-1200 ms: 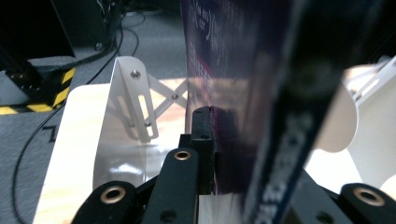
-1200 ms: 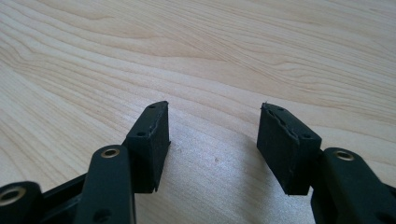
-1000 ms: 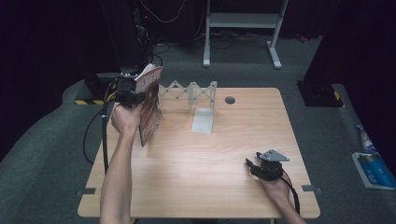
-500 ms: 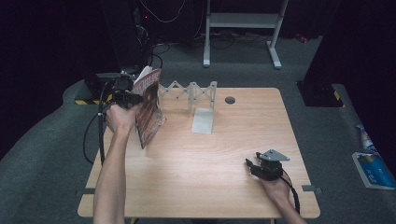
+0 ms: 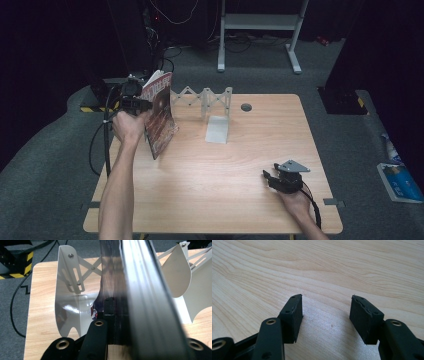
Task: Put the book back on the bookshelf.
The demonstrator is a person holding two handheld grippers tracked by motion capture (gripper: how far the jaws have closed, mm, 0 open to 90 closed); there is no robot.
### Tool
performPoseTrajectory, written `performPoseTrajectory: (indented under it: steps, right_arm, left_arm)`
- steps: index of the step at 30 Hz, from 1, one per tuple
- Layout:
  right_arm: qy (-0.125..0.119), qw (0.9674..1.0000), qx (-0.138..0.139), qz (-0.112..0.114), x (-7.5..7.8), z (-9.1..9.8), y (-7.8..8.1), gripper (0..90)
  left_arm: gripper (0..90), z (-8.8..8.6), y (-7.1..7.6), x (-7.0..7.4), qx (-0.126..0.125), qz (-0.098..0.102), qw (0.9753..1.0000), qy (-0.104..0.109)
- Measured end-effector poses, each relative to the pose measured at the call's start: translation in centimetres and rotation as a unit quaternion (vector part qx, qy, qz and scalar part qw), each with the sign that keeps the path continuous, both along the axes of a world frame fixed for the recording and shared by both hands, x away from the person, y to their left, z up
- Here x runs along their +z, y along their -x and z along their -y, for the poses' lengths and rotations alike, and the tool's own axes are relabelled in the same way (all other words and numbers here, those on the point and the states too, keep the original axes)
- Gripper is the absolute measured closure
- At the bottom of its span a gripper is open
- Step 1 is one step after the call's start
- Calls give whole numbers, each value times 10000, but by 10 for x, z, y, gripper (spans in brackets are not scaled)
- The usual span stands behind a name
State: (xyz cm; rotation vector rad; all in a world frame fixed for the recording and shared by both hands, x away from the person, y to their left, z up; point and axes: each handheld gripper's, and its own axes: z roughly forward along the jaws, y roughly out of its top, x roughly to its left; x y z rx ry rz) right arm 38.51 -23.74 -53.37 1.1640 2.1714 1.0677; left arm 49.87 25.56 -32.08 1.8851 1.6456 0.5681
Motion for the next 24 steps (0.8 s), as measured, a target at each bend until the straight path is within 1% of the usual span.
performPoseTrajectory:
  steps: [2, 3, 4, 5, 7, 9, 10, 11, 13, 16, 17, 18, 19, 20, 21, 22, 23, 24]
  right_arm:
    - [0, 10000, -2, 3, 0, 0, 0, 436]
    - [-1, 10000, -4, 1, 0, 0, 0, 436]
    - [-1, 10000, -4, 1, 0, 0, 0, 436]
    - [-3, 10000, -7, -1, 0, 0, 0, 435]
    - [7, 10000, 0, 10, 0, 0, 0, 436]
    - [15, 10000, 5, 13, 0, 0, 0, 435]
    - [15, 10000, 2, 14, 0, 0, 0, 435]
    - [17, 10000, 3, 17, 0, 0, 0, 435]
    - [15, 10000, 3, 15, 0, 0, 0, 435]
    - [16, 10000, 3, 17, 0, 0, 0, 435]
    - [13, 10000, 1, 12, 0, 0, 0, 435]
    - [8, 10000, -1, 13, 0, 0, 0, 435]
    - [6, 10000, -2, 11, 0, 0, 0, 435]
    - [4, 10000, -2, 8, 0, 0, 0, 435]
    - [6, 10000, -2, 8, 0, 0, 0, 435]
    - [6, 10000, -2, 8, 0, 0, 0, 435]
    - [15, 10000, 5, 18, 0, 0, 0, 434]
    - [13, 10000, 5, 16, 0, 0, 0, 434]
  left_arm:
    - [839, 0, 0, -1, 15, 54, 10000, 0]
    - [839, 1, 1, -1, 50, 116, 9999, 26]
    - [839, 1, 1, -1, 50, 116, 9999, 26]
    - [839, 1, 2, -2, 66, 192, 9998, -28]
    - [839, 0, 3, -3, 133, 398, 9991, 27]
    - [839, 0, 4, -4, 172, 511, 9985, 110]
    - [839, 0, 4, -4, 172, 511, 9985, 110]
    - [839, 2, 4, -5, 177, 584, 9981, 49]
    - [839, 4, 4, -6, 182, 629, 9979, 12]
    - [839, 6, 3, -7, 193, 724, 9972, 7]
    - [839, 6, 3, -8, 203, 768, 9968, -29]
    - [839, 6, 3, -8, 203, 768, 9968, -29]
    - [839, 8, 2, -9, 232, 870, 9959, -47]
    - [839, 8, 2, -9, 232, 870, 9959, -47]
    - [839, 9, 3, -11, 259, 1007, 9946, -42]
    - [839, 9, 3, -11, 259, 1007, 9946, -42]
    - [839, 8, 3, -14, 283, 1077, 9938, 38]
    - [839, 8, 3, -14, 283, 1077, 9938, 38]
